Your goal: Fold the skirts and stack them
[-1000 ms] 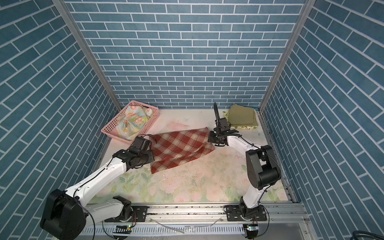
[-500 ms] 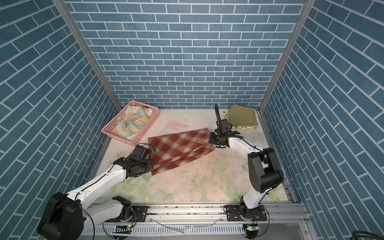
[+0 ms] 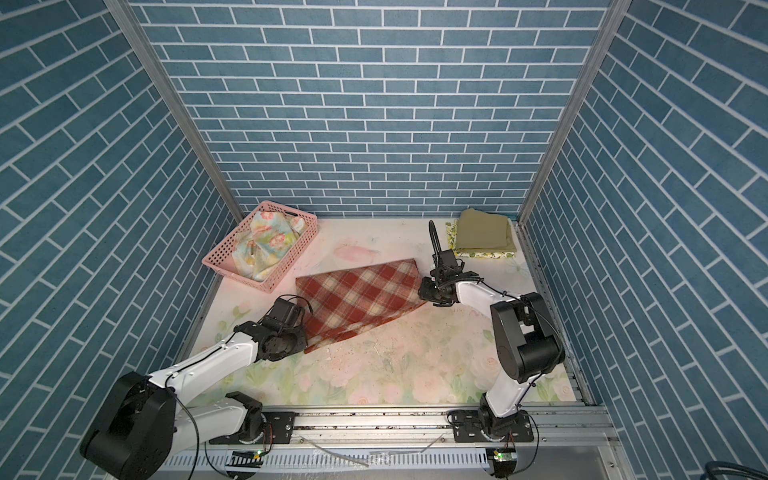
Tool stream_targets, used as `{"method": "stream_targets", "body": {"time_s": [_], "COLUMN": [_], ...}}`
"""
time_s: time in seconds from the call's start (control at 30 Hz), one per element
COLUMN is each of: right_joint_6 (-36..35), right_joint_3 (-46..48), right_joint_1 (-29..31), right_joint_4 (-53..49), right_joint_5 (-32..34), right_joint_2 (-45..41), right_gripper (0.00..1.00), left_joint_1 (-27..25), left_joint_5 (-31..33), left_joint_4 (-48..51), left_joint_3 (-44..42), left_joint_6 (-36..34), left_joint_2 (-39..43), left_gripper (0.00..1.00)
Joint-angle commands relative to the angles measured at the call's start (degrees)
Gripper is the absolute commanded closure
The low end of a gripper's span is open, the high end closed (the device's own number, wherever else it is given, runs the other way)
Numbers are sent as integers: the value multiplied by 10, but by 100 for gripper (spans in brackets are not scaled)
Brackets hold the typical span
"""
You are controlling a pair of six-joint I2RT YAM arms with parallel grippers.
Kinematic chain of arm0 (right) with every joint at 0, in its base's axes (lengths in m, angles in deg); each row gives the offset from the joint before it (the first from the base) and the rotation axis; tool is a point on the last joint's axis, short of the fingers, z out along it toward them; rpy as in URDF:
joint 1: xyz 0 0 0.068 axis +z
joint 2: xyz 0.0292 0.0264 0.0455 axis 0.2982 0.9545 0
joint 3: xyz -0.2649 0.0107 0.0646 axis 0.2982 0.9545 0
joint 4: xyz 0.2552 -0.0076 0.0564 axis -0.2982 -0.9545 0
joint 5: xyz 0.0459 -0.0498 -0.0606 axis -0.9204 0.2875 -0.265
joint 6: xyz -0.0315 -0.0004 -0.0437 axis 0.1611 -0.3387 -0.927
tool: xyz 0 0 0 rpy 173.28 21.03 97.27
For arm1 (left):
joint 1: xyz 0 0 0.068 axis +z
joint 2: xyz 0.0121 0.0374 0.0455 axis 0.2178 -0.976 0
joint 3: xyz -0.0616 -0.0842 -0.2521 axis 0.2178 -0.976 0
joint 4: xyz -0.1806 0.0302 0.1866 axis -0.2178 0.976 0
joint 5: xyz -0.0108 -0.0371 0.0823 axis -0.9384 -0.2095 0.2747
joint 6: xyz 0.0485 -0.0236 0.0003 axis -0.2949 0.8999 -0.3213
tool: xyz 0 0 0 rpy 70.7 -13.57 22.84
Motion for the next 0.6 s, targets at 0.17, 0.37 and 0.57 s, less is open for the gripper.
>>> {"method": "stream_targets", "body": {"time_s": [0.17, 0.37, 0.57], "right_joint_6": [63, 183, 261], "right_joint_3": [25, 100, 145], "right_joint_1": [-16, -15, -16], "right_joint_4": [19, 115, 216], "right_joint_5": [-23, -30, -42], "right_joint_2": [-33, -45, -28], "right_gripper": [37, 29, 25], "left_joint_1": [0, 0, -1], "left_joint_5": [18, 42, 65], "left_joint_4": [29, 51, 56], "left_joint_3": [16, 35, 75], "left_joint_6": [-4, -11, -27], "left_joint_2": [-5, 6, -17], "left_gripper": [55, 32, 22]}}
